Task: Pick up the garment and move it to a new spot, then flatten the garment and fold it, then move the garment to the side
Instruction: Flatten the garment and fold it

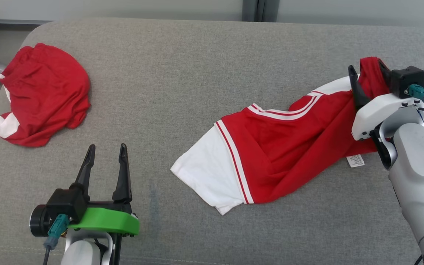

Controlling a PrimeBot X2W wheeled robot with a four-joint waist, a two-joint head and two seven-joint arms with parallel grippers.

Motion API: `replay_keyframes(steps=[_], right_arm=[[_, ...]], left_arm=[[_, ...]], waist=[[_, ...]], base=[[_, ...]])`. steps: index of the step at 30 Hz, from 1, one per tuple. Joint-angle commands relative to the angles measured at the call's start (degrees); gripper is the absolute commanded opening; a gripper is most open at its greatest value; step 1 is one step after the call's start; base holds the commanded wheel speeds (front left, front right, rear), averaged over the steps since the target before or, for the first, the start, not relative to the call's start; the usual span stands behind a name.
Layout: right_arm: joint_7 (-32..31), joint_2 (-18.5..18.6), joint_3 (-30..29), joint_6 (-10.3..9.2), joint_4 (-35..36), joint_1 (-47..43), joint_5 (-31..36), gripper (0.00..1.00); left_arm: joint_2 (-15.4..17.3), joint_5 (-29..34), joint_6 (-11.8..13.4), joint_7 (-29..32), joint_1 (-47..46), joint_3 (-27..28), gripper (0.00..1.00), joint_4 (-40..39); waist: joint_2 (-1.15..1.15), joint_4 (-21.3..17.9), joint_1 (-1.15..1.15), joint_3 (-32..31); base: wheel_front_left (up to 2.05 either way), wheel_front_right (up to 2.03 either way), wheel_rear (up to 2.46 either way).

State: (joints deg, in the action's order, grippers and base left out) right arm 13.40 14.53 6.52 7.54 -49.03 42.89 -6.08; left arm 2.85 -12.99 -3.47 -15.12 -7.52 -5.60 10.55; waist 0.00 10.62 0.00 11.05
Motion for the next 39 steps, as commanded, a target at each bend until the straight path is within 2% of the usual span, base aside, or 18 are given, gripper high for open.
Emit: replay_keyframes(steps=[1,6,11,17,24,28,34,39], right_arm=[[0.9,0.3,-0.2,-0.1,-1.0,0.5,-0.1,1.0],[1.8,1.9,-1.4,-0.1,-0.8,-1.4,-1.1,1.0],[1.8,3.7,-3.1,-0.1,6.8,-8.0,-2.8,1.0],[1.8,3.6,-5.4,-0.1,16.6,-17.3,-4.5,1.0],[1.8,-0.4,-9.0,-0.1,29.5,-28.4,-4.3,1.0],[1.8,-3.4,-8.9,-0.1,35.7,-33.6,-3.6,1.0],[1.8,-6.5,-7.0,-0.1,42.3,-39.5,-2.9,1.0],[1.8,-8.3,-5.5,-0.1,44.9,-42.5,-2.0,1.0]], left_arm=[[0.1,0.1,0.5,0.0,-0.5,0.3,1.0,0.0],[0.1,0.9,0.3,0.0,0.1,1.0,1.0,0.2],[0.1,1.3,0.3,0.0,0.9,2.0,1.0,-0.2],[0.1,1.4,-0.1,0.0,1.4,3.1,1.0,-0.3],[0.1,1.9,-0.2,0.0,2.0,3.9,1.0,-0.3],[0.1,2.1,-0.4,0.0,2.3,4.3,1.0,0.0],[0.1,2.5,-0.7,0.0,2.5,4.8,1.0,0.4],[0.1,2.8,-1.1,0.0,2.6,5.3,1.0,0.9]], waist=[[0.0,-0.5,0.0,-0.1],[0.0,-2.9,0.0,-1.1],[0.0,-5.5,0.0,-1.8],[0.0,-7.6,0.0,-2.2],[0.0,-9.2,0.0,-2.8],[0.0,-9.8,0.0,-3.5],[0.0,-10.3,0.0,-4.4],[0.0,-10.6,0.0,-5.1]], base=[[0.0,0.0,0.0],[0.0,0.0,0.0],[0.0,0.0,0.0],[0.0,0.0,0.0],[0.0,0.0,0.0],[0.0,0.0,0.0],[0.0,0.0,0.0],[0.0,0.0,0.0]])
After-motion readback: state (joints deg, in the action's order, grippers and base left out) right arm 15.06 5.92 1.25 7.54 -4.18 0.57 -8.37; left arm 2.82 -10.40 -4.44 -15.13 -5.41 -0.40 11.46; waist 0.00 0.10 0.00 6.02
